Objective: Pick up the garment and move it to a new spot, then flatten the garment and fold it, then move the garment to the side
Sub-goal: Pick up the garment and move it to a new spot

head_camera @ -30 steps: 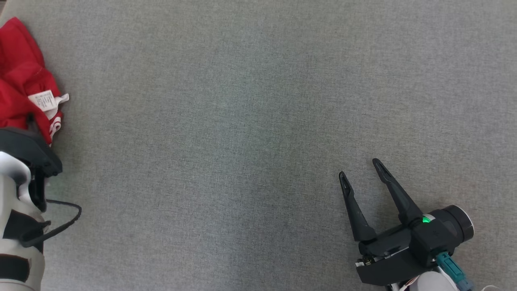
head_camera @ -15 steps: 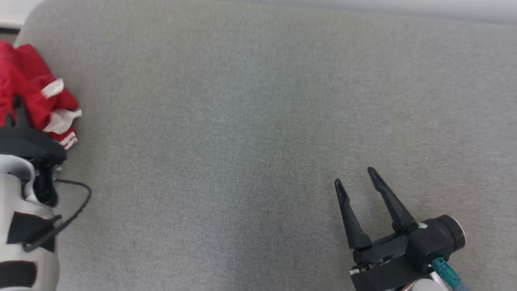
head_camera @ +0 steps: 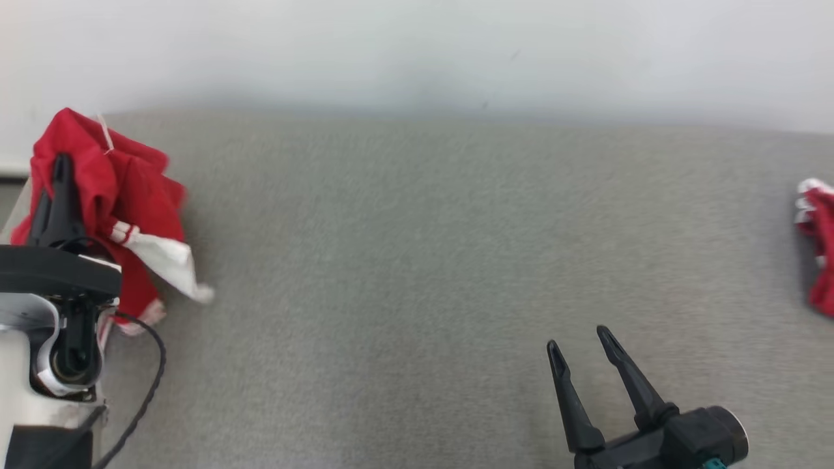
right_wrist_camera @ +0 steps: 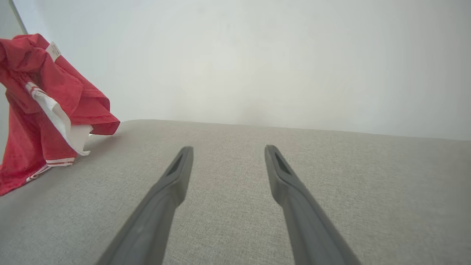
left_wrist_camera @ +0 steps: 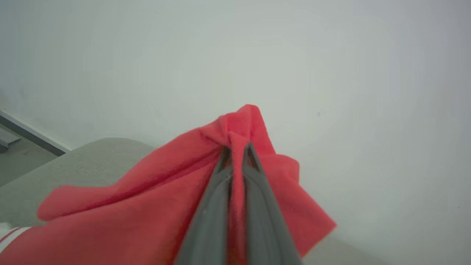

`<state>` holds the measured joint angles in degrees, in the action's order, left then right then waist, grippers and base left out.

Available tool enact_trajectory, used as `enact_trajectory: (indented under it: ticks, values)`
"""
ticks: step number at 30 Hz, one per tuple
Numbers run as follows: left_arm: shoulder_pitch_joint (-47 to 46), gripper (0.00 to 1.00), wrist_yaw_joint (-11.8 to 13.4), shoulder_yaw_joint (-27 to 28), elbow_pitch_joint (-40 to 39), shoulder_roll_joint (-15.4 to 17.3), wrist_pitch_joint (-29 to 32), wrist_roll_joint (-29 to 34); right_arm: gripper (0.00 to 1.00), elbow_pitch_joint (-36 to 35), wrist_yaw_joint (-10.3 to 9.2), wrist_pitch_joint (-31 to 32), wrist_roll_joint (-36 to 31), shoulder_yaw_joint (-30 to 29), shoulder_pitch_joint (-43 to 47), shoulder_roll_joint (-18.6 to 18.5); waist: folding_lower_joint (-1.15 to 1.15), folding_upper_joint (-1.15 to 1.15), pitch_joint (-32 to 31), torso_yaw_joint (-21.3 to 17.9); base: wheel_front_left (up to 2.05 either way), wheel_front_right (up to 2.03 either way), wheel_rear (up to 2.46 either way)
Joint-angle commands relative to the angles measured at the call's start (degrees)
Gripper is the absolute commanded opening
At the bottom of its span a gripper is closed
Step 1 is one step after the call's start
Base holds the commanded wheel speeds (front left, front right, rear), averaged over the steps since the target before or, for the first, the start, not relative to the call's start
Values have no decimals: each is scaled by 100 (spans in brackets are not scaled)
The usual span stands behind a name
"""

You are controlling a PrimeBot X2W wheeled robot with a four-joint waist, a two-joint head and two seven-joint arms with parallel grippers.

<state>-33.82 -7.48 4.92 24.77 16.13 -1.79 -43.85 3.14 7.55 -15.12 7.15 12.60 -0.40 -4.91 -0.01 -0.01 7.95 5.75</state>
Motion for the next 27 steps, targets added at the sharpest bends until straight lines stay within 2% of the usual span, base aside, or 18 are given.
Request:
enact_trajectory:
  ticks: [1,5,9,10,13,16,20,27]
  values:
    - [198,0,74,8,-393,-56,137,-106,100,-12,-14,-5,54,-28,134,-6,1,1,-676,-606,0,0,0]
    - [421,0,301,-23,-1383,-244,548,-378,100,-45,-14,-7,122,-60,225,-43,1,1,-867,-902,0,0,0]
    - [456,0,541,-155,-2165,-525,985,-677,100,-68,-14,-5,164,-96,237,-40,1,1,-992,-1212,0,0,0]
    - [384,0,658,-271,-2445,-678,1191,-815,100,-75,-14,-5,177,-137,244,-28,1,1,-1045,-1360,0,0,0]
    - [268,0,808,-430,-2670,-840,1467,-965,100,-74,-14,-6,197,-132,228,-2,1,1,-1092,-1593,0,0,0]
    - [238,0,930,-589,-2656,-989,1686,-1143,100,-77,-14,-6,200,-129,201,31,1,1,-1096,-1813,0,0,0]
    - [430,0,1105,-785,-2261,-1167,1929,-1496,100,-65,-14,-6,217,-96,185,61,1,1,-1040,-2103,0,0,0]
    - [689,0,881,-1244,-1200,-1257,1651,-1308,100,-50,-14,-6,218,-46,199,108,1,1,-855,-2491,0,0,0]
